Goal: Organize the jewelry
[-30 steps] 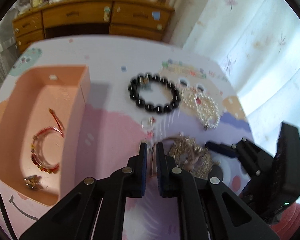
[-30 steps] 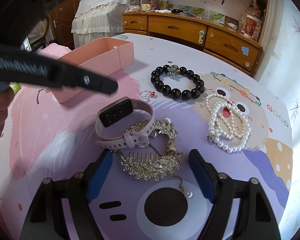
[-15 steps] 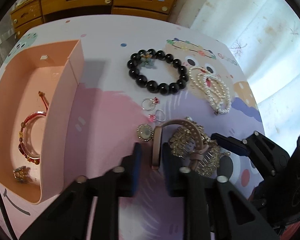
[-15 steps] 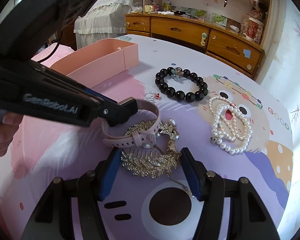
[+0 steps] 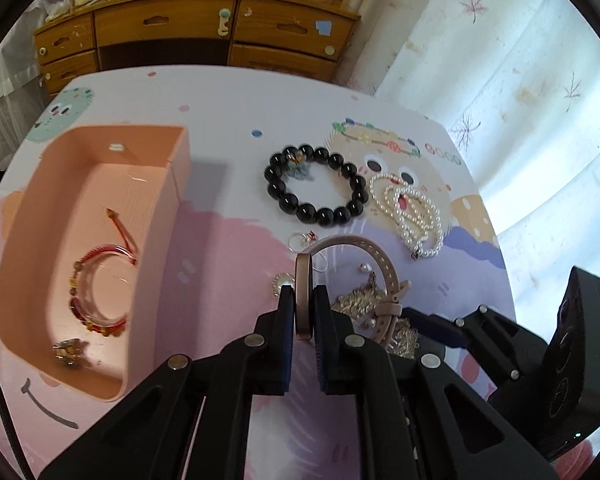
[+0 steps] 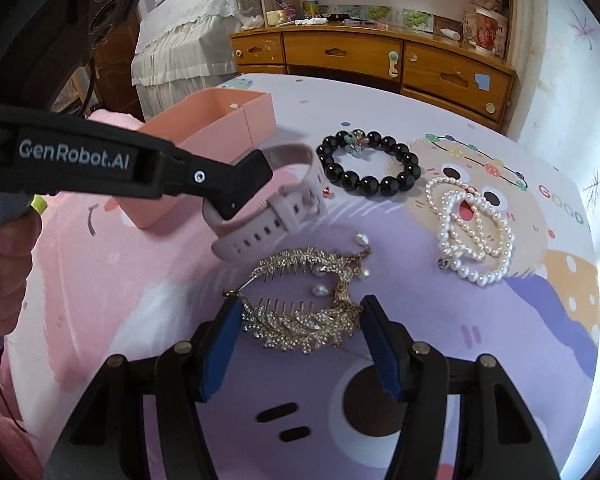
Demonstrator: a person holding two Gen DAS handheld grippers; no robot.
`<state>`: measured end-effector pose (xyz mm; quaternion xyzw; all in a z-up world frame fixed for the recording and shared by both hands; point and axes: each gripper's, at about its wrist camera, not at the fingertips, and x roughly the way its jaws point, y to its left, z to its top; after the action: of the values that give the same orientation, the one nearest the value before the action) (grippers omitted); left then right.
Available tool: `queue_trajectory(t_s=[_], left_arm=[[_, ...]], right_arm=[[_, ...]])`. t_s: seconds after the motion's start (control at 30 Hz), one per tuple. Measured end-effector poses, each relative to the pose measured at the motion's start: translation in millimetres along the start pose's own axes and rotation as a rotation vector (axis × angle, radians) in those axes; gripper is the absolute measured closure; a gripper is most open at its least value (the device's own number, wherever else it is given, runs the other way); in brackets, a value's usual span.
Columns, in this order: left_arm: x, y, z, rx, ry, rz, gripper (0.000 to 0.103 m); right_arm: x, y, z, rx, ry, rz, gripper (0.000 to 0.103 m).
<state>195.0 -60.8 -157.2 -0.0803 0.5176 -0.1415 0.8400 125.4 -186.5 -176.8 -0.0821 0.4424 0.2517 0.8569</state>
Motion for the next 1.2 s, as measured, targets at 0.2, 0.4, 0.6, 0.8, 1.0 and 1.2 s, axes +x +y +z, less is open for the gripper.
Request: queue_trajectory(t_s=[0.2,0.4,0.6,0.8,1.0,1.2], left_arm=[[-27,15,4,-0.013,-0.055,0.013,0.096],[-56,36,6,-0.026,-0.101,0.038,0.096],[-83,63,5,-0.042,-0.129,0.071,0.096],[-104,95,3,-0.056,-0.144,0.105,0.096],[-119,125,2,-0.064,-0.151,0.121,0.096],[-119,145,-1,-0.060,-0.133,0.125,0.096]], right_arm=[[-8,8,9,0.085,-0.044,0.058,0.043],[-14,21,21,0.113,-0.064,0.091,0.043],[-24,35,38,0.119,-0.090,0.086,0.043],[-46,62,69,0.077,-0.153,0.069,0.043],[-63,91,102,0.033,-0.223,0.076,0.043],[-62,114,128,0.004,-0.269,0.074,0.043]])
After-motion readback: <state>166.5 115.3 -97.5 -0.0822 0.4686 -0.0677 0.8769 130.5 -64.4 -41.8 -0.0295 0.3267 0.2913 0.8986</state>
